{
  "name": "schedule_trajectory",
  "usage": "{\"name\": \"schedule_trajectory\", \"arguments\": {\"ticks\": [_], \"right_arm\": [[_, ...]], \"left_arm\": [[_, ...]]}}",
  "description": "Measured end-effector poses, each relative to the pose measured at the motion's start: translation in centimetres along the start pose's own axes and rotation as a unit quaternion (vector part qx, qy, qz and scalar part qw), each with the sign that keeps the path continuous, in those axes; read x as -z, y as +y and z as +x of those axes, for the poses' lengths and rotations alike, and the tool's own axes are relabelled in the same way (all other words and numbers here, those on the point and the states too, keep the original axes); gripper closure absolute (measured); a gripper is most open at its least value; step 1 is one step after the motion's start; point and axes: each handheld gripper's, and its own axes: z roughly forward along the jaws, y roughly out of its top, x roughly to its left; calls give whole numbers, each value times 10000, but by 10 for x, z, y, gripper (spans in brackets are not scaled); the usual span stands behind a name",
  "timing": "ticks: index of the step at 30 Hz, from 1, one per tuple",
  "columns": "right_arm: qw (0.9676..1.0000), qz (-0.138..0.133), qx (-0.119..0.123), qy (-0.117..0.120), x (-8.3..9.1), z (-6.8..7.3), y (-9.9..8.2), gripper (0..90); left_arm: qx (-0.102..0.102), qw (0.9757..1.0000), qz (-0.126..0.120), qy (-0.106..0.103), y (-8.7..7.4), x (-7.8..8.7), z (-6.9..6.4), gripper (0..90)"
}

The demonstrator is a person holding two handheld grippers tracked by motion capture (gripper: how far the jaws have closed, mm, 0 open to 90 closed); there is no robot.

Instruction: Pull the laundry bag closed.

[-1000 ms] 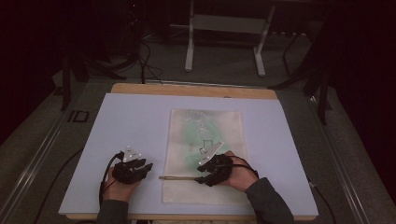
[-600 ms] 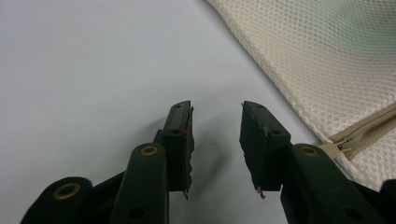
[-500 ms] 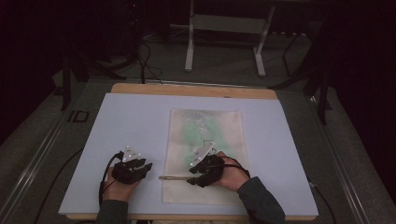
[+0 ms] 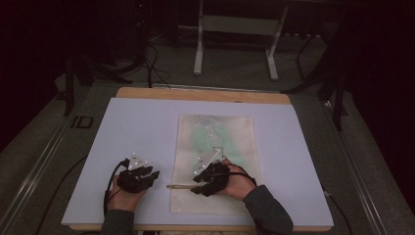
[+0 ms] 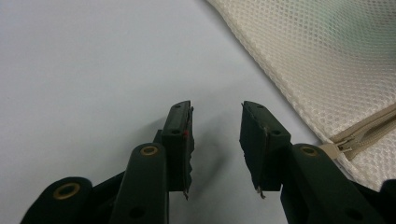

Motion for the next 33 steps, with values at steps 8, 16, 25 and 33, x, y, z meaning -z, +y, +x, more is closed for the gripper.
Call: {"name": "schedule_trajectory", "arguments": {"ticks": [8,16,25,33], "right_arm": [[10000,-13,20,22,-4,1,5,588],[10000,-49,44,34,-9,2,7,593],[9999,-69,76,82,-15,3,12,600],[9998,-69,134,117,-21,4,17,616]], "left_arm": [[1,10000,0,1,0,0,0,632],[5,10000,-6,6,0,0,0,632],[23,10000,-9,5,0,0,1,632],[36,10000,-19,10,0,1,2,632]]}}
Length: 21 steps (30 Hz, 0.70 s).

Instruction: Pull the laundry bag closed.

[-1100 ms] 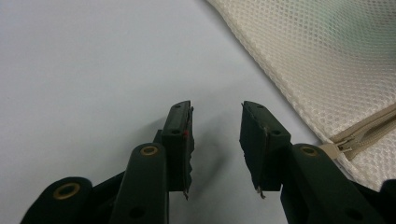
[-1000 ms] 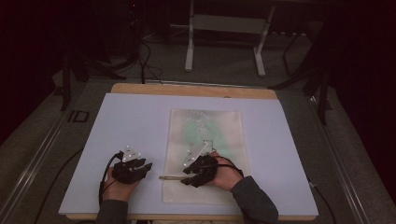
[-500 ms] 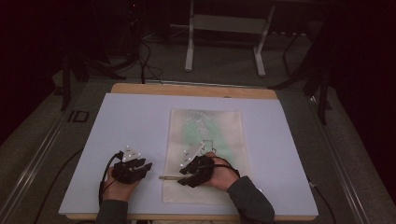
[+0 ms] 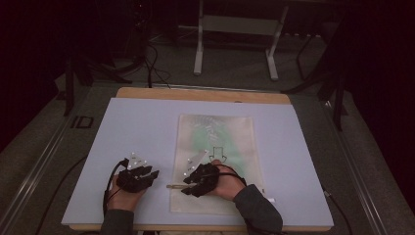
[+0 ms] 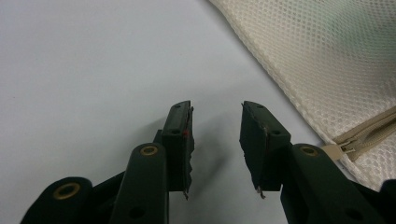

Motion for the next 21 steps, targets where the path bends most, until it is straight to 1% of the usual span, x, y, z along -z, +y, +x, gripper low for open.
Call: {"name": "schedule_trajectory", "arguments": {"ticks": [15,21], "right_arm": [[10000,-11,72,31,-12,1,8,679],[10000,-42,84,-12,-18,1,12,719]], "left_arm": [[6,10000,-6,10,0,0,1,632],[23,10000,-17,11,0,1,1,632]]}}
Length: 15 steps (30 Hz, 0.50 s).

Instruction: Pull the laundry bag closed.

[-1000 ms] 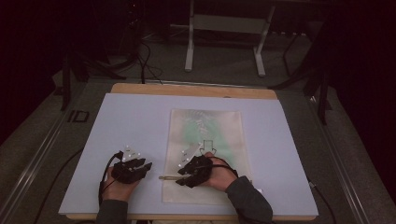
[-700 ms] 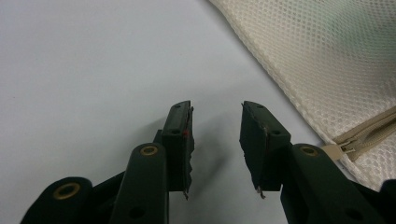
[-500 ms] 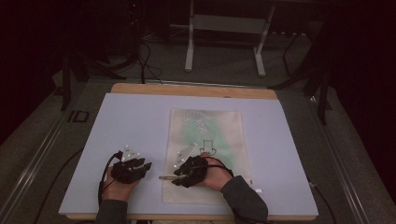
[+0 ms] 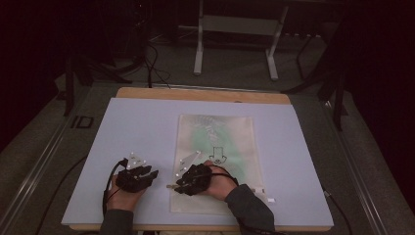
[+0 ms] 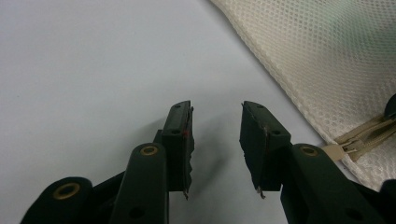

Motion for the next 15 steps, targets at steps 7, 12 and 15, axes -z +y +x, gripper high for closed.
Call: {"name": "schedule_trajectory", "arguments": {"ticks": [7,12,15], "right_arm": [[10000,-30,34,-38,-5,0,5,760],[10000,-42,62,-45,-10,-1,10,768],[10000,-31,74,-52,-12,-1,12,768]], "left_arm": [[3,10000,-1,1,0,0,0,632],[9,10000,2,4,0,0,0,632],[12,10000,7,4,0,0,0,632]]}}
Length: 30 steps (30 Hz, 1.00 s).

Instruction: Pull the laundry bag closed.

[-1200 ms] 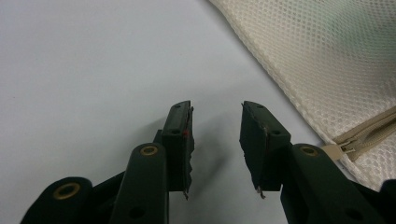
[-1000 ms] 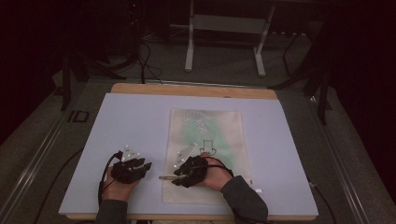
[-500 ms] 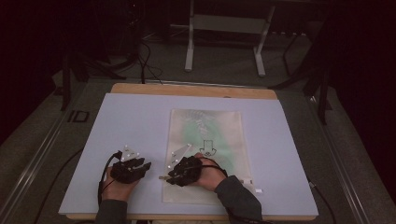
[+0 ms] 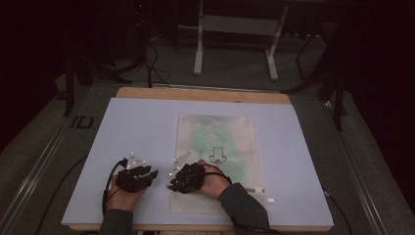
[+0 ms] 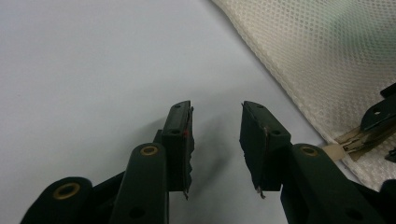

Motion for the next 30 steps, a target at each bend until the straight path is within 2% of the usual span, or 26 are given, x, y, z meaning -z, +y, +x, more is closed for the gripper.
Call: {"name": "schedule_trajectory", "arguments": {"ticks": [9,20,23,27,30], "right_arm": [[10000,76,11,-49,-11,0,7,762],[9988,361,138,-291,-25,3,14,750],[9986,349,143,-364,-26,3,15,798],[9983,353,188,-415,-27,4,17,811],[9990,235,108,-377,-26,4,16,811]], "left_arm": [[10,10000,-11,24,0,0,1,632],[16,10000,-1,27,-1,1,2,632],[22,10000,-4,31,-1,1,1,632],[9,10000,-6,33,0,1,1,632],[26,10000,-14,28,-1,1,2,632]]}}
